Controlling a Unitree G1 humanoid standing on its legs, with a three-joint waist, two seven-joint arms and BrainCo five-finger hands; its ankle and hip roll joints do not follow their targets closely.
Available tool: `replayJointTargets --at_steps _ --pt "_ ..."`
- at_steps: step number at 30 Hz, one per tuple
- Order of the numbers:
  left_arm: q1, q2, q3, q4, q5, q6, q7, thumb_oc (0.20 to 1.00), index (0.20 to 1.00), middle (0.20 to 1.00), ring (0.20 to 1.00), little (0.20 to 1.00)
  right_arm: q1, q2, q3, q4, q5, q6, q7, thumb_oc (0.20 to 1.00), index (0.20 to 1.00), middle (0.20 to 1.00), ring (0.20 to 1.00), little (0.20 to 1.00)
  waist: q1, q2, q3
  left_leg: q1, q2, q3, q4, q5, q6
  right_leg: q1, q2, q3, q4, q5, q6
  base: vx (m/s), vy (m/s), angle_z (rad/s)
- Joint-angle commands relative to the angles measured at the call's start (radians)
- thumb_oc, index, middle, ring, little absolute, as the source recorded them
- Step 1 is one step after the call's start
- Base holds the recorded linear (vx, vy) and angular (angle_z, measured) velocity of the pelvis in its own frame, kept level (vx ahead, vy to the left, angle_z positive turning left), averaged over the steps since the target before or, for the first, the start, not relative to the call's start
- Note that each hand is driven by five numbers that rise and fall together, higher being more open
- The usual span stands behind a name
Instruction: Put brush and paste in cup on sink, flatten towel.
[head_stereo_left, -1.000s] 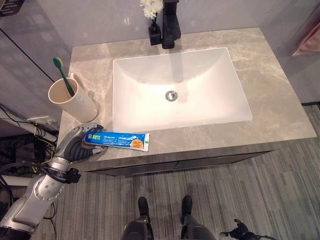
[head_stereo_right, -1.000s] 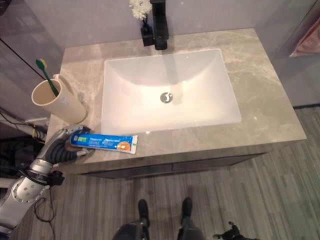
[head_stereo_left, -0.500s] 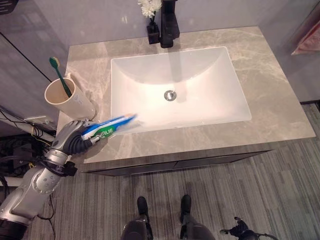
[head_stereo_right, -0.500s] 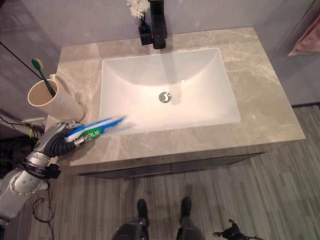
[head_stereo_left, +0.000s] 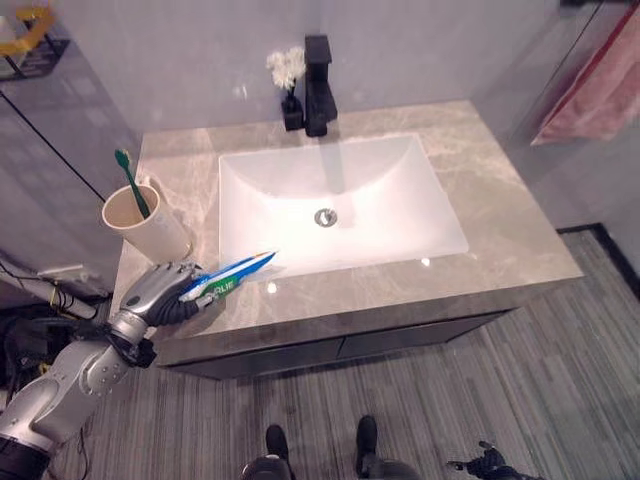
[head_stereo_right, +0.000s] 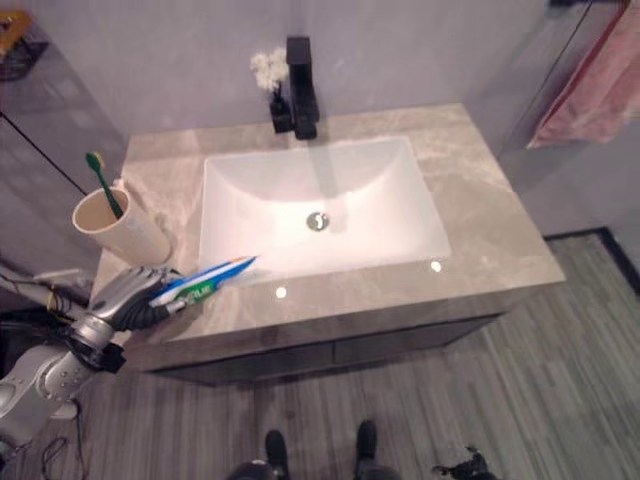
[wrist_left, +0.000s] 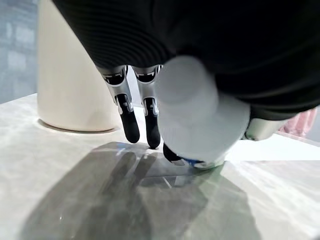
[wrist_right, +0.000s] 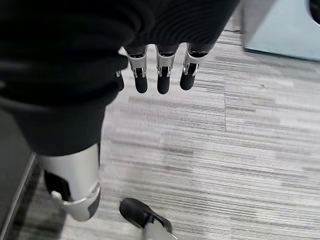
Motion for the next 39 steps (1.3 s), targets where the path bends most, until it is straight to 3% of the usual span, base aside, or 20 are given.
replayJointTargets --at_steps 1,11,17,19,20,21,22,25,29,31,34,37,39 --pt "0.047 -0.008 -0.015 -0.035 0.025 -0.006 0.018 0.200 0.200 0.200 0.200 0.200 0.026 0.003 -0.029 0.045 0.085 0.009 -0.022 1.000 1.000 1.000 1.000 1.000 0.007 -0.008 -0.051 0.050 0.061 -0.034 0.006 -0.022 -0.055 0.024 -0.038 -0.064 0.006 0.021 0.074 0.00 0.000 0.00" --pt "-0.140 -0.092 0.099 -0.118 0.018 0.027 0.196 0.200 0.200 0.200 0.200 0.200 0.043 -0.073 -0.234 0.016 0.366 -0.018 -0.055 1.000 1.000 1.000 1.000 1.000 -0.025 -0.043 -0.110 0.089 0.058 -0.047 0.006 -0.036 -0.051 0.077 -0.041 -0.081 0.008 0.022 0.080 -0.02 0.002 0.02" --pt "-0.249 -0.073 0.141 -0.139 0.049 0.040 0.263 0.200 0.200 0.200 0.200 0.200 0.038 -0.147 -0.342 -0.098 0.452 -0.068 -0.135 1.000 1.000 1.000 1.000 1.000 -0.043 -0.054 -0.132 0.090 0.064 -0.047 0.006 -0.036 -0.056 0.080 -0.043 -0.085 0.008 0.031 0.085 -0.04 -0.004 0.08" --pt "-0.291 -0.060 0.155 -0.146 0.076 0.048 0.311 0.200 0.200 0.200 0.200 0.200 0.040 -0.188 -0.407 -0.196 0.438 -0.110 -0.260 1.000 1.000 1.000 1.000 1.000 -0.052 -0.050 -0.139 0.092 0.066 -0.048 0.006 -0.044 -0.058 0.083 -0.044 -0.088 0.010 0.028 0.091 0.00 0.000 0.00" --pt "-0.294 -0.062 0.153 -0.146 0.077 0.048 0.313 0.200 0.200 0.200 0.200 0.200 0.042 -0.185 -0.411 -0.203 0.434 -0.108 -0.267 1.000 1.000 1.000 1.000 1.000 -0.051 -0.051 -0.137 0.089 0.065 -0.048 0.006 -0.038 -0.057 0.081 -0.045 -0.089 0.009 0.034 0.089 0.00 0.000 0.00" --pt "-0.327 -0.042 0.158 -0.171 0.112 0.054 0.357 0.200 0.200 0.200 0.200 0.200 0.035 -0.206 -0.469 -0.272 0.401 -0.141 -0.410 1.000 1.000 1.000 1.000 1.000 -0.054 -0.045 -0.141 0.088 0.063 -0.052 0.006 -0.040 -0.055 0.083 -0.049 -0.091 0.009 0.035 0.091 0.00 0.000 0.00" --pt "-0.343 -0.029 0.164 -0.187 0.136 0.061 0.389 0.200 0.200 0.200 0.200 0.200 0.038 -0.224 -0.495 -0.362 0.367 -0.167 -0.495 1.000 1.000 1.000 1.000 1.000 -0.058 -0.038 -0.146 0.091 0.062 -0.056 0.006 -0.048 -0.055 0.086 -0.051 -0.093 0.010 0.030 0.095 0.01 0.044 0.01" --pt "-0.378 -0.001 0.180 -0.183 0.192 0.067 0.441 0.200 0.200 0.200 0.200 0.200 0.066 -0.274 -0.510 -0.620 0.116 -0.131 -0.590 1.000 1.000 1.000 1.000 1.000 -0.070 -0.028 -0.151 0.088 0.056 -0.067 0.006 -0.047 -0.051 0.090 -0.058 -0.095 0.012 0.033 0.095 -0.01 0.024 0.05" --pt "-0.410 0.018 0.228 -0.214 0.218 0.060 0.456 0.200 0.200 0.200 0.200 0.200 0.049 -0.318 -0.496 -0.907 0.004 -0.138 -0.507 1.000 1.000 1.000 1.000 1.000 -0.073 -0.025 -0.153 0.094 0.049 -0.066 0.006 -0.043 -0.046 0.095 -0.064 -0.097 0.012 0.038 0.091 -0.02 0.029 0.10" --pt "-0.422 0.020 0.264 -0.246 0.197 0.057 0.450 0.200 0.200 0.200 0.200 0.200 0.000 -0.345 -0.416 -1.093 0.022 -0.179 -0.345 1.000 1.000 1.000 1.000 1.000 -0.066 -0.025 -0.158 0.106 0.045 -0.058 0.006 -0.051 -0.043 0.102 -0.067 -0.092 0.013 0.033 0.091 0.00 0.018 0.03" --pt "-0.430 0.008 0.274 -0.268 0.160 0.047 0.428 0.200 0.200 0.200 0.200 0.200 -0.085 -0.395 -0.276 -1.212 0.063 -0.201 -0.181 1.000 1.000 1.000 1.000 1.000 -0.049 -0.027 -0.162 0.112 0.043 -0.049 0.006 -0.047 -0.043 0.107 -0.071 -0.094 0.014 0.033 0.089 -0.03 0.016 -0.05" --pt "-0.443 -0.017 0.246 -0.283 0.117 0.024 0.396 0.200 0.200 0.200 0.200 0.200 -0.200 -0.390 -0.106 -1.272 0.294 -0.229 0.011 1.000 1.000 1.000 1.000 1.000 -0.027 -0.030 -0.160 0.115 0.043 -0.047 0.006 -0.043 -0.045 0.112 -0.074 -0.101 0.015 0.033 0.085 -0.02 0.000 0.02" --pt "-0.438 -0.033 0.234 -0.298 0.097 0.014 0.384 0.200 0.200 0.200 0.200 0.200 -0.271 -0.354 -0.021 -1.295 0.396 -0.227 0.065 1.000 1.000 1.000 1.000 1.000 -0.012 -0.032 -0.155 0.114 0.042 -0.048 0.006 -0.036 -0.044 0.114 -0.077 -0.104 0.014 0.035 0.082 -0.02 -0.005 0.02"
